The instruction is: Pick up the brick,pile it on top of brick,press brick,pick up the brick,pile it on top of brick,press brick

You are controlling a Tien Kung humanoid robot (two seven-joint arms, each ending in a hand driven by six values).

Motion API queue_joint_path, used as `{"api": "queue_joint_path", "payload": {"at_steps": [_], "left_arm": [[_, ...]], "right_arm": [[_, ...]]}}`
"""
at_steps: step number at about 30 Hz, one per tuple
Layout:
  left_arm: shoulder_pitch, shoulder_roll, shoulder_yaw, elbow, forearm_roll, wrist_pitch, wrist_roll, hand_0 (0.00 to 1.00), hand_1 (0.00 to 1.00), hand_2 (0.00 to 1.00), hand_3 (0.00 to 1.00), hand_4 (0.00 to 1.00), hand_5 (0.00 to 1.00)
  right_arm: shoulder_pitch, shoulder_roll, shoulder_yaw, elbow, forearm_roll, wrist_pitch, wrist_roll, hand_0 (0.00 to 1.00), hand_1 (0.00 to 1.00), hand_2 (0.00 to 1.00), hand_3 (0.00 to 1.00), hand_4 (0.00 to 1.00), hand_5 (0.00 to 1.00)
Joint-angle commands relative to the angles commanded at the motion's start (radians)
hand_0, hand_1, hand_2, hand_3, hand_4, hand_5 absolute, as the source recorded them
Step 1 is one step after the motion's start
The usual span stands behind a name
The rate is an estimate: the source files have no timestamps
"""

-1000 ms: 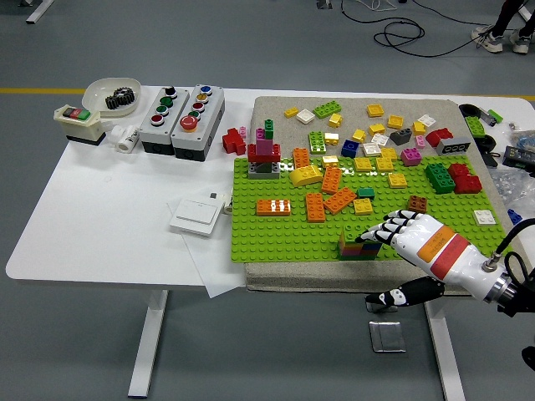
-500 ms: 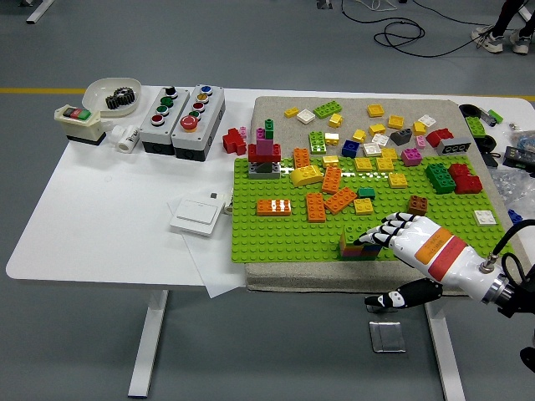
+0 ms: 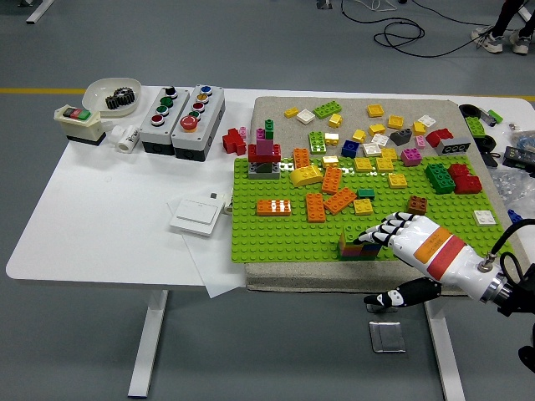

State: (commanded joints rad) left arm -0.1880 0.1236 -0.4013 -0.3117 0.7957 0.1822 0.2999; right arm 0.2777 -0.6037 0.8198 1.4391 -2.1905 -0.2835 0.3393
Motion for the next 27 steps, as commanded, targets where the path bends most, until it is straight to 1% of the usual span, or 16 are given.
{"api": "queue_joint_path", "payload": {"at_steps": [11,17,18,23,24,27], "left_arm": [[0.003,0.000,-0.005,0.000,0.010,-0.003,0.002,0.676,0.730,0.735,0.594,0.684,0.663],[0.005,0.001,-0.008,0.001,0.016,-0.003,0.004,0.678,0.729,0.735,0.594,0.684,0.662],[0.005,0.001,-0.009,0.001,0.019,-0.004,0.004,0.678,0.729,0.735,0.594,0.684,0.663],[0.007,0.001,-0.013,0.001,0.024,-0.005,0.005,0.678,0.729,0.735,0.594,0.684,0.663],[0.008,0.001,-0.013,0.001,0.026,-0.005,0.005,0.678,0.729,0.735,0.594,0.684,0.662],[0.008,0.001,-0.015,0.001,0.029,-0.006,0.006,0.678,0.729,0.735,0.594,0.684,0.662]], "right_arm": [[-0.001,0.000,0.005,0.006,0.003,-0.005,0.001,0.765,0.641,0.730,0.766,0.998,0.746],[-0.001,0.000,0.024,0.018,0.012,-0.016,0.003,0.766,0.642,0.731,0.767,0.998,0.746],[0.000,0.000,0.033,0.021,0.016,-0.019,0.004,0.777,0.655,0.735,0.776,0.998,0.746],[-0.001,0.000,0.056,0.027,0.025,-0.025,0.005,0.777,0.655,0.735,0.776,0.998,0.746],[-0.001,0.000,0.062,0.028,0.027,-0.026,0.006,0.779,0.673,0.742,0.784,0.998,0.746],[-0.004,0.002,0.075,0.026,0.028,-0.027,0.005,0.779,0.673,0.742,0.784,0.998,0.746]]}}
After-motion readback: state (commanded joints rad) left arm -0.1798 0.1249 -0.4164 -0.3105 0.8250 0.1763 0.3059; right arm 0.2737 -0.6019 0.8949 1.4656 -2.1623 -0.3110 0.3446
